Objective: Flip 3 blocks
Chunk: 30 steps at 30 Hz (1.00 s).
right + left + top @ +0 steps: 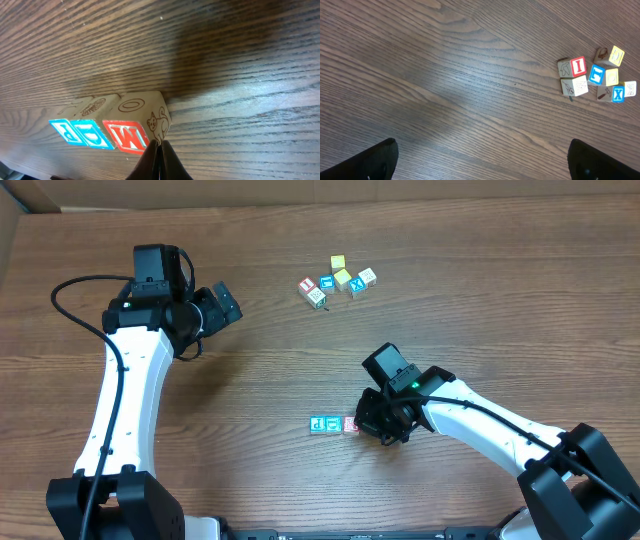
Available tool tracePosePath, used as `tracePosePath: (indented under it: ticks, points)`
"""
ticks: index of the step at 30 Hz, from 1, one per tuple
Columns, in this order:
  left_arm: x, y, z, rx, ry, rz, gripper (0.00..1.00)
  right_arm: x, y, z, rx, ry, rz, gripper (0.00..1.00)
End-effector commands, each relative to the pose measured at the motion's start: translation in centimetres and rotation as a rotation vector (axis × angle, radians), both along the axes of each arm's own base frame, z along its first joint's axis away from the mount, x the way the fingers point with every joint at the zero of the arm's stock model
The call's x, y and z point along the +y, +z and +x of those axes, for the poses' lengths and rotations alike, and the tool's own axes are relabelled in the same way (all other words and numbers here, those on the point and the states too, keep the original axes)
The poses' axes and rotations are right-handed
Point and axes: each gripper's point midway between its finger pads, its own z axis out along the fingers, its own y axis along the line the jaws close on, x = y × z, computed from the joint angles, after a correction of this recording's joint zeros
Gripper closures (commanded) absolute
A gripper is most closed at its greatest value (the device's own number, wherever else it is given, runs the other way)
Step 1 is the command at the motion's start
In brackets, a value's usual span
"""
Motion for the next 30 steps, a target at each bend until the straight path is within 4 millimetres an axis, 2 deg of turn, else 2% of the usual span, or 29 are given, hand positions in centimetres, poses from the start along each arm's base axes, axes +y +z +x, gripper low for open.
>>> tracePosePath:
  ticks: [1,8,13,20,30]
  points:
    - [0.2,0.5,0.2,-0.016,-0.005,0.01,0.0,0.0,0.0,-0.1,0.0,0.006,0.005,0.96]
    - [0.2,0.5,0.2,-0.016,-0.005,0.01,0.0,-1.4,-0.6,1.1,-0.076,0.006,-0.086,0.96]
    - [0.2,0.5,0.2,-0.016,-0.005,0.01,0.0,-1.7,-0.7,1.6,-0.103,-0.002,-0.107,0.96]
    - [0.2,0.5,0.2,-0.016,-0.005,0.01,0.0,-1.4,-0.6,2.0,-0.121,-0.005,-0.093,0.96]
    - [0.2,0.5,0.2,-0.016,-0.005,0.01,0.0,-0.5,-0.5,1.3,-0.113,0.016,-0.078,0.96]
